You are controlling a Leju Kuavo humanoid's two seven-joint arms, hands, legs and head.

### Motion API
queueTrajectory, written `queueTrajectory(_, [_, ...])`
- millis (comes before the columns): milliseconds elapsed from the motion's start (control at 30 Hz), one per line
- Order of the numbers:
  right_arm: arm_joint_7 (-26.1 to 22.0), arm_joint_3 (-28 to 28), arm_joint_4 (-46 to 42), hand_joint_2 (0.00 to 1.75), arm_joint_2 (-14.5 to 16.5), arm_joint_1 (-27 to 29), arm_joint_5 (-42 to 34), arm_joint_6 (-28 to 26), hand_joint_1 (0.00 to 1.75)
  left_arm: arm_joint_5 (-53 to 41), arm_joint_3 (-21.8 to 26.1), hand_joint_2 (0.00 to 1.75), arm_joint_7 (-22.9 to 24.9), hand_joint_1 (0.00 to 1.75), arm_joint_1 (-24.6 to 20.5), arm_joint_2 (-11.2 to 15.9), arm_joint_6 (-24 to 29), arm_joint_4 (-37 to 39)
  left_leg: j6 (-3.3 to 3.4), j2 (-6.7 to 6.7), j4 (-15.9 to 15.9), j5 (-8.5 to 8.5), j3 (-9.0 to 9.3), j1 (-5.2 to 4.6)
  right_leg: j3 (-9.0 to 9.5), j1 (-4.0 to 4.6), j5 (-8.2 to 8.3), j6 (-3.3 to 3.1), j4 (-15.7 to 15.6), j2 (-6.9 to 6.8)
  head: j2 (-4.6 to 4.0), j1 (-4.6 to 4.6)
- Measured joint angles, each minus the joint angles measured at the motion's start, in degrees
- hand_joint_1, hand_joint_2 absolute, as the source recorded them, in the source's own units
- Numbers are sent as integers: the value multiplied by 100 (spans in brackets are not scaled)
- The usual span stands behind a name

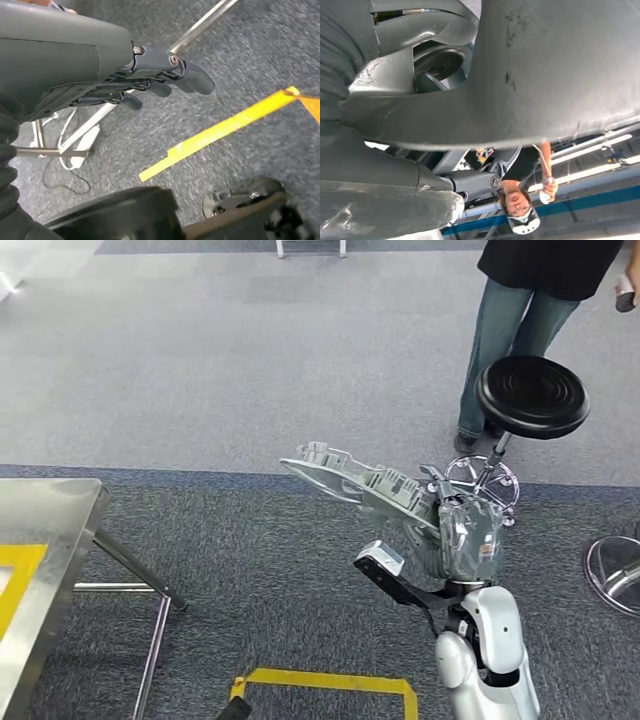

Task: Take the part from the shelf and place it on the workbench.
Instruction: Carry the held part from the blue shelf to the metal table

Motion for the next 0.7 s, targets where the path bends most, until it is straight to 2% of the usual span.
queueTrajectory(67, [2,1,-2,175,-9,7,14,5,175,-17,0,175,19,0,-13,-3,-9,0,-49,292,709,-361,-342,13,11,17,-9,-44,-6,-140,0,-30])
queueTrajectory(100, [9,1,-2,175,-15,14,22,8,175,-22,0,175,27,0,-19,-3,-14,0,-66,356,1056,-493,-513,25,11,27,-17,-52,-4,-213,0,-27])
queueTrajectory(133, [19,1,-2,175,-21,22,30,13,175,-25,0,175,41,0,-21,-3,-15,0,-73,387,1259,-533,-613,33,13,36,-25,-55,-3,-285,0,-28])
queueTrajectory(167, [31,1,-3,175,-26,28,38,19,175,-25,0,175,61,0,-22,-4,-16,0,-72,404,1248,-462,-603,37,19,44,-35,-57,-1,-353,0,-28])
queueTrajectory(200, [46,1,-7,175,-30,33,43,28,175,-25,0,175,92,0,-21,-4,-16,0,-62,425,1042,-309,-488,37,30,50,-46,-54,0,-414,0,-28])
queueTrajectory(267, [82,1,-36,175,-32,34,51,63,175,-30,0,175,167,0,-12,1,-16,0,-7,631,277,37,-58,-2,65,72,-76,-34,3,-519,0,-28])
queueTrajectory(333, [117,2,-81,175,-37,32,64,115,175,-45,0,175,242,0,-9,11,-8,0,62,824,-232,147,202,-63,79,103,-103,5,12,-619,0,-22])
queueTrajectory(367, [130,4,-99,175,-39,30,81,138,175,-60,0,175,274,0,-6,16,1,0,86,829,-281,116,214,-87,79,112,-111,29,12,-675,0,-21])
queueTrajectory(400, [147,10,-116,175,-42,27,112,162,175,-74,0,175,302,0,3,21,13,0,114,772,-307,120,206,-91,86,114,-119,54,10,-734,0,-20])
queueTrajectory(433, [174,16,-137,175,-43,23,162,182,175,-94,0,175,320,0,19,27,28,0,140,713,-325,133,210,-78,81,104,-143,87,19,-737,0,-18])
queueTrajectory(500, [248,28,-193,175,-48,-6,302,205,175,-130,0,175,330,0,25,41,72,0,192,586,-369,163,229,-46,-17,75,-296,145,235,-535,0,-6])
queueTrajectory(567, [333,32,-244,175,-70,-66,454,202,175,-144,0,175,290,0,-3,49,105,0,229,466,-383,178,234,-30,-334,47,-603,182,873,-258,0,19])
queueTrajectory(600, [375,32,-266,175,-88,-100,529,197,175,-143,0,175,258,0,-16,50,110,0,241,405,-382,179,233,-31,-531,41,-742,193,1245,-201,0,30])
queueTrajectory(633, [417,32,-295,175,-107,-134,614,193,175,-137,0,175,226,0,-23,51,109,0,246,340,-380,180,235,-31,-691,36,-801,202,1515,-170,0,34])
queueTrajectory(667, [462,32,-334,175,-125,-176,705,192,175,-122,0,175,200,0,-25,53,106,0,246,269,-377,179,239,-30,-764,31,-748,207,1592,-153,0,37])
queueTrajectory(700, [504,32,-378,175,-143,-230,793,197,175,-104,0,175,180,0,-25,54,101,0,242,196,-374,176,248,-27,-732,24,-589,208,1456,-137,0,38])
